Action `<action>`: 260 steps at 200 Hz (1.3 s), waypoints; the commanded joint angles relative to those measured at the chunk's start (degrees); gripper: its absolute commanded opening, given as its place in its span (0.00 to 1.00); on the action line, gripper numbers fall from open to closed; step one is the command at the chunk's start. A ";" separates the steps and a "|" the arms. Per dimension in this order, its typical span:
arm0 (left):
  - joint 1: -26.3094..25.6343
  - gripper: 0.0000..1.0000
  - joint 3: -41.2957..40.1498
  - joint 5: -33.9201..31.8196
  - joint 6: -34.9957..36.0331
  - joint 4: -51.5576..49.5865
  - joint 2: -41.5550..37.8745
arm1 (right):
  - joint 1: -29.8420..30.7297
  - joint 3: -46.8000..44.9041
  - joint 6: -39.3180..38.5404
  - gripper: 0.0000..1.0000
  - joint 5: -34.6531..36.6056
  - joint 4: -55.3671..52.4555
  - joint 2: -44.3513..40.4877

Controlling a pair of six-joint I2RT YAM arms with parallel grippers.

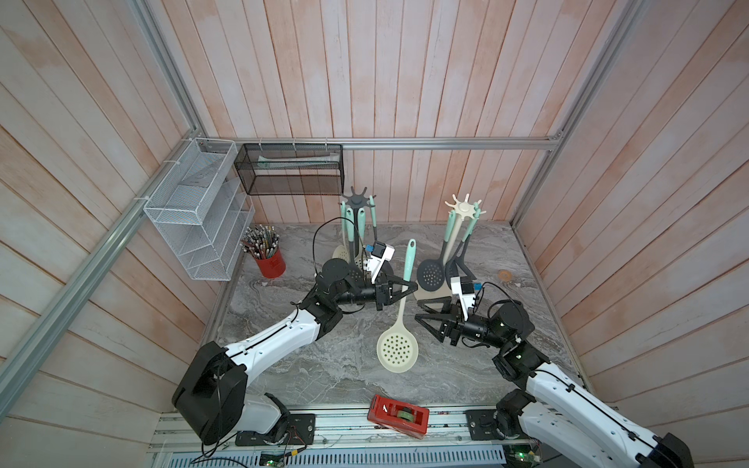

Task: Hang the skimmer on the kitchen utensil rack
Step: Pick up the skimmer from the center of the board.

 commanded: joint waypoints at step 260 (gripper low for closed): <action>-1.07 0.41 5.49 -6.79 7.82 -9.15 -0.31 | 2.76 6.41 1.32 0.00 4.56 6.36 13.70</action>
